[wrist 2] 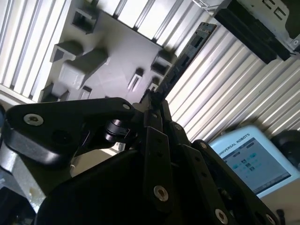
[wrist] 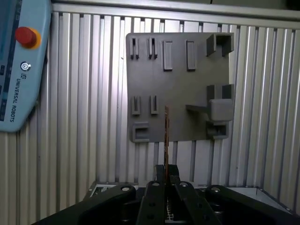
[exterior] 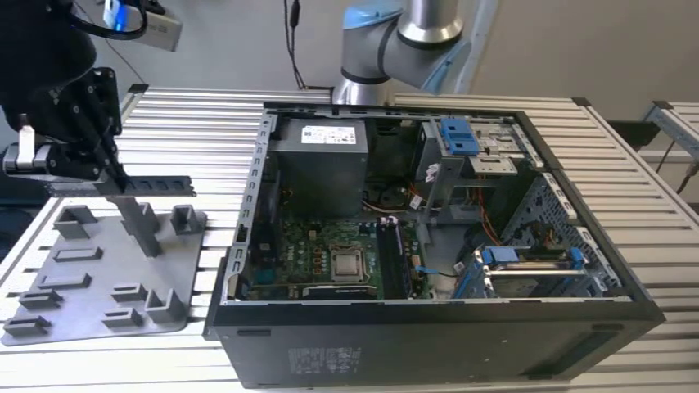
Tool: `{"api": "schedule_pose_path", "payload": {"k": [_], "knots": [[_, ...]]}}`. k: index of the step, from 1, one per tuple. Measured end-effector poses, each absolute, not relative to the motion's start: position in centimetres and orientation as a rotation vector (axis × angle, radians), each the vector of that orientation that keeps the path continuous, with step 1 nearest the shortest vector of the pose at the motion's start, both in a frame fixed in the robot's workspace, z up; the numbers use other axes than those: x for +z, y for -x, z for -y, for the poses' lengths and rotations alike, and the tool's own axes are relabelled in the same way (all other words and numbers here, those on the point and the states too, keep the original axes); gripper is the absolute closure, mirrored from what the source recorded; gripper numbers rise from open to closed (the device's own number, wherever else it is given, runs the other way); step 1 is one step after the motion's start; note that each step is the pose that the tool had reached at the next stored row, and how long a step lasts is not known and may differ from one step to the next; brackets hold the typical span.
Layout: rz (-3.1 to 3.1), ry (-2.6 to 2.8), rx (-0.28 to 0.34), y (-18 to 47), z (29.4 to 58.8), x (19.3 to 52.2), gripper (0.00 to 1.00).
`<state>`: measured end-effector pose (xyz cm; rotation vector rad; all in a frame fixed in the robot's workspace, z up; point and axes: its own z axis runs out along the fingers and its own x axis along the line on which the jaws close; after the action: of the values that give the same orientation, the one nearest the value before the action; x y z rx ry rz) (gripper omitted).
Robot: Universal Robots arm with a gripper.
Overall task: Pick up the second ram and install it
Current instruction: 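Pick up the second ram and move it above second insertion slot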
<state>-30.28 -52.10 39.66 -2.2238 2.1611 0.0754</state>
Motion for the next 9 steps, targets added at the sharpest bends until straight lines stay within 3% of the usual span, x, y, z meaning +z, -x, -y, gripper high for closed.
{"api": "schedule_pose_path", "payload": {"k": [9], "knots": [[-2.161,2.225,0.078,27.5,52.1,39.7,0.86]]}}
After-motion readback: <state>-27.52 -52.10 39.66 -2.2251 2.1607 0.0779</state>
